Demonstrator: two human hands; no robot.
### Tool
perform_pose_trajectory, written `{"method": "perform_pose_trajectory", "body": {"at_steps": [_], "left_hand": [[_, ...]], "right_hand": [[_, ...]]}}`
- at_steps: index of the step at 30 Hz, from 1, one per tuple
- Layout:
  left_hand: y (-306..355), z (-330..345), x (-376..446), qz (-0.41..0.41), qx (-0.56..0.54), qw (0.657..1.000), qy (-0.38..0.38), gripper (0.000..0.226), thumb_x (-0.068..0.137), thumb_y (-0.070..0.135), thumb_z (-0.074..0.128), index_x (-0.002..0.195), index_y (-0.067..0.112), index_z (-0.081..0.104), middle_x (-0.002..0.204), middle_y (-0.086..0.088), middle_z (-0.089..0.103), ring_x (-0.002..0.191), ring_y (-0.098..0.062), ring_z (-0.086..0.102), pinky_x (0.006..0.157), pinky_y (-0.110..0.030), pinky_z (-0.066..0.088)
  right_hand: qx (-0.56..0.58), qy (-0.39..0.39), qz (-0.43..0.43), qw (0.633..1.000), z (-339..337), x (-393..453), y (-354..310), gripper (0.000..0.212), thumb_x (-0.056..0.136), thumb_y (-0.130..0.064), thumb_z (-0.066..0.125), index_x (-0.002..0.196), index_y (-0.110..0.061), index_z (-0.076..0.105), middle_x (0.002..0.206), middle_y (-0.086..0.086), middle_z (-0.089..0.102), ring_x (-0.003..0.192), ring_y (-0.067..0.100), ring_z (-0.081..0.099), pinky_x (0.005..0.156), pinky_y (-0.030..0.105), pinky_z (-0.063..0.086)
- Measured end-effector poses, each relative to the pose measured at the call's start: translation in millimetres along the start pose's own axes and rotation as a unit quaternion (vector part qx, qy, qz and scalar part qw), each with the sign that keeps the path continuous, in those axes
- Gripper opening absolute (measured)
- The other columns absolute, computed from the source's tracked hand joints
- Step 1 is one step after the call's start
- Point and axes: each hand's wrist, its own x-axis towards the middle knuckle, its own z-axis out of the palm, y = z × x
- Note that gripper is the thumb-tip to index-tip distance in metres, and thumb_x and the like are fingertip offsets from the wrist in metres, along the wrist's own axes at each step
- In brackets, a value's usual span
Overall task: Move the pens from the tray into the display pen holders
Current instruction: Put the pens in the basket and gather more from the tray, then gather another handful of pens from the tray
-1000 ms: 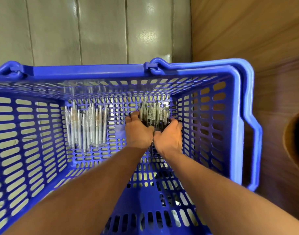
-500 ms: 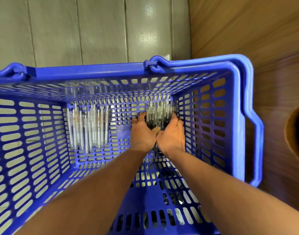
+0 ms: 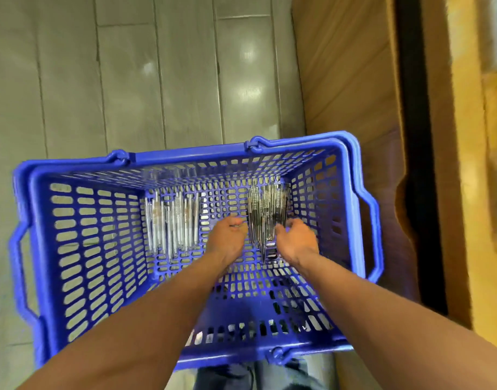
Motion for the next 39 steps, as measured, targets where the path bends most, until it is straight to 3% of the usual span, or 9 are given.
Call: {"method": "perform_pose_trajectory", "body": {"at_steps": [4, 8, 10, 12, 15, 19, 24, 32, 39], "left_hand": [[21, -26, -63, -0.002, -0.019, 1.000, 0.014, 0.019, 0.102, 0.020, 0.051, 0.117, 0.013, 0.060, 0.110, -0.004, 0.065, 0.078, -0.018, 0.064, 0.064, -0.026, 0.051], [51, -56, -144, -0.004, -0.071, 0.997, 0.024, 0.012, 0.100, 0.004, 0.048, 0.097, 0.009, 0.059, 0.087, -0.013, 0.059, 0.067, -0.020, 0.053, 0.057, -0.025, 0.042], [71, -70, -188, -0.005, -0.091, 0.996, 0.015, 0.028, 0.100, -0.003, 0.043, 0.078, 0.013, 0.050, 0.081, -0.016, 0.050, 0.065, -0.018, 0.045, 0.046, -0.020, 0.036], [96, -84, -238, -0.019, -0.112, 0.993, 0.002, 0.029, 0.101, 0.001, 0.041, 0.078, 0.016, 0.050, 0.079, -0.013, 0.051, 0.062, -0.017, 0.045, 0.043, -0.018, 0.032], [137, -104, -312, -0.016, -0.143, 0.990, -0.004, 0.022, 0.103, 0.009, 0.042, 0.088, 0.018, 0.056, 0.080, -0.006, 0.059, 0.065, -0.016, 0.051, 0.052, -0.020, 0.038], [190, -128, -400, 0.009, -0.158, 0.987, -0.007, 0.016, 0.102, 0.014, 0.047, 0.100, 0.014, 0.063, 0.091, -0.009, 0.066, 0.077, -0.022, 0.059, 0.067, -0.031, 0.047], [250, -142, -492, 0.075, -0.157, 0.984, -0.032, 0.015, 0.101, 0.018, 0.050, 0.102, 0.015, 0.064, 0.090, -0.005, 0.070, 0.075, -0.018, 0.063, 0.069, -0.032, 0.048], [299, -112, -606, 0.141, -0.102, 0.971, -0.163, 0.019, 0.098, 0.027, 0.056, 0.109, 0.014, 0.065, 0.085, 0.002, 0.075, 0.074, -0.014, 0.068, 0.066, -0.028, 0.055], [311, -22, -676, 0.153, 0.028, 0.941, -0.300, 0.020, 0.096, 0.028, 0.059, 0.109, 0.015, 0.066, 0.092, -0.005, 0.076, 0.071, -0.013, 0.070, 0.061, -0.028, 0.055]], "right_hand": [[-0.002, 0.001, -0.005, 1.000, -38, -47, -1, 0.045, 0.103, -0.040, 0.037, 0.114, -0.006, 0.063, 0.122, 0.019, 0.063, 0.114, 0.034, 0.058, 0.089, 0.034, 0.043], [0.085, 0.007, 0.009, 0.996, -82, -116, -10, 0.051, 0.104, -0.040, 0.033, 0.113, 0.000, 0.063, 0.122, 0.022, 0.062, 0.115, 0.035, 0.056, 0.090, 0.035, 0.041], [0.179, 0.006, 0.016, 0.984, -107, -157, -19, 0.050, 0.104, -0.041, 0.035, 0.113, -0.001, 0.063, 0.112, 0.020, 0.063, 0.106, 0.030, 0.058, 0.092, 0.037, 0.042], [0.295, -0.017, 0.020, 0.955, -133, -206, -32, 0.039, 0.103, -0.040, 0.037, 0.101, -0.009, 0.061, 0.096, 0.013, 0.057, 0.088, 0.023, 0.053, 0.078, 0.036, 0.046], [0.442, -0.034, 0.027, 0.896, -180, -281, -50, 0.030, 0.104, -0.034, 0.039, 0.086, -0.015, 0.055, 0.076, 0.007, 0.049, 0.056, 0.015, 0.045, 0.049, 0.024, 0.034], [0.485, -0.047, -0.001, 0.873, -241, -378, -57, 0.034, 0.104, -0.031, 0.039, 0.110, -0.004, 0.058, 0.077, 0.004, 0.051, 0.056, 0.014, 0.044, 0.049, 0.023, 0.032], [0.533, -0.018, -0.046, 0.845, -304, -471, -34, 0.040, 0.104, -0.030, 0.036, 0.124, -0.001, 0.055, 0.095, 0.009, 0.062, 0.067, 0.018, 0.056, 0.058, 0.027, 0.043], [0.682, 0.112, -0.079, 0.718, -361, -612, 44, 0.036, 0.104, -0.032, 0.038, 0.113, -0.006, 0.061, 0.103, 0.015, 0.068, 0.078, 0.024, 0.062, 0.069, 0.033, 0.049], [0.798, 0.213, -0.069, 0.559, -360, -698, 138, 0.039, 0.105, -0.030, 0.034, 0.110, -0.004, 0.062, 0.089, 0.012, 0.069, 0.074, 0.023, 0.062, 0.075, 0.037, 0.050]]}}
